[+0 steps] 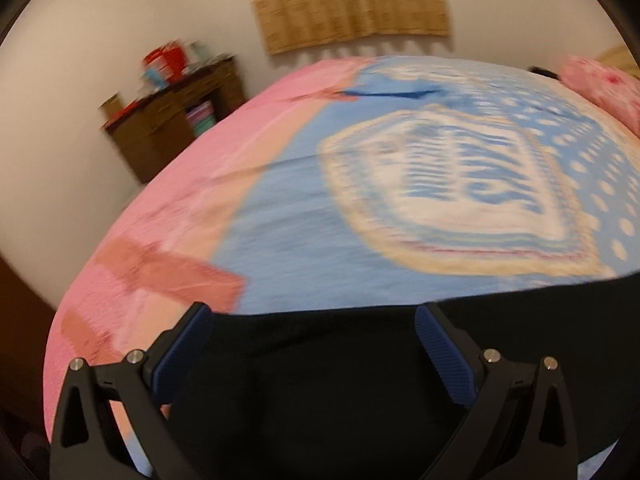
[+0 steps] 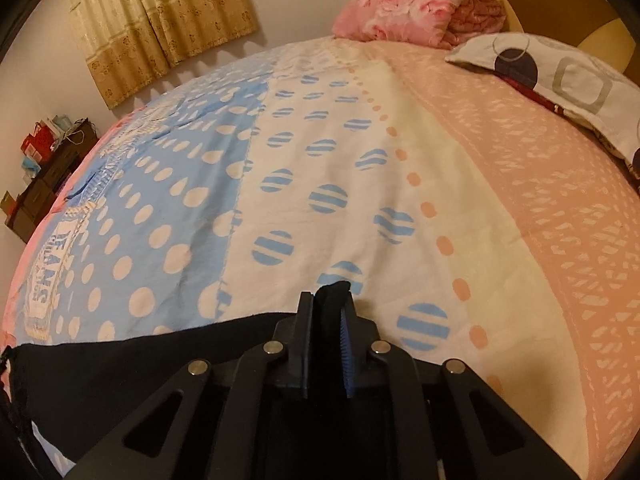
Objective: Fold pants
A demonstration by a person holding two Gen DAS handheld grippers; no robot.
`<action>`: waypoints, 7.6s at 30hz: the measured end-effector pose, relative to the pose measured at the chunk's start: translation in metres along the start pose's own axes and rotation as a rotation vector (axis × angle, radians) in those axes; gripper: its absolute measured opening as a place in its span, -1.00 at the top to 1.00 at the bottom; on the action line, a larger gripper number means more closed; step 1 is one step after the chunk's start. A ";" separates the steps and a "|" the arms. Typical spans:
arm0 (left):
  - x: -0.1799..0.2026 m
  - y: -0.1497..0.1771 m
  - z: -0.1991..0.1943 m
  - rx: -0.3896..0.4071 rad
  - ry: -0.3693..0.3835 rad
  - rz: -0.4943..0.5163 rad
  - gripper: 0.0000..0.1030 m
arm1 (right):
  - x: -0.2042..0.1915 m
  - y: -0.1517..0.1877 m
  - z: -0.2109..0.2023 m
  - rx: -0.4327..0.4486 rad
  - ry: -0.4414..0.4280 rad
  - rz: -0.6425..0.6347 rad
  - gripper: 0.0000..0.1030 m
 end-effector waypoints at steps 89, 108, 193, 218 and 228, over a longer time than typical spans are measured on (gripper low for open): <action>-0.138 0.161 -0.095 0.013 0.471 -0.292 0.73 | 0.098 0.269 -0.219 0.291 -0.187 0.135 0.79; -0.156 0.188 -0.087 -0.052 0.374 -0.327 0.54 | 0.110 0.328 -0.206 0.233 -0.226 0.120 0.68; -0.100 0.181 -0.089 -0.079 0.329 -0.112 0.28 | -0.486 0.322 -0.135 -0.219 -0.772 -0.514 -0.02; 0.021 0.157 -0.162 -0.004 0.428 0.114 -0.12 | -0.165 0.304 -0.189 0.101 -0.391 -0.010 -0.02; 0.198 0.182 -0.213 0.002 0.632 0.417 -0.12 | 0.062 0.306 -0.234 0.193 -0.233 0.485 -0.01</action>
Point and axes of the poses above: each gripper's, at about its wrist camera, not at the fingertips, and z roughly the way its jaws point, x to its right, y to its underside, the point moved 8 cm from there along z, roughly the way its jaws point, and after that the axes turned 4 degrees about -x, right-handed, at the moved point
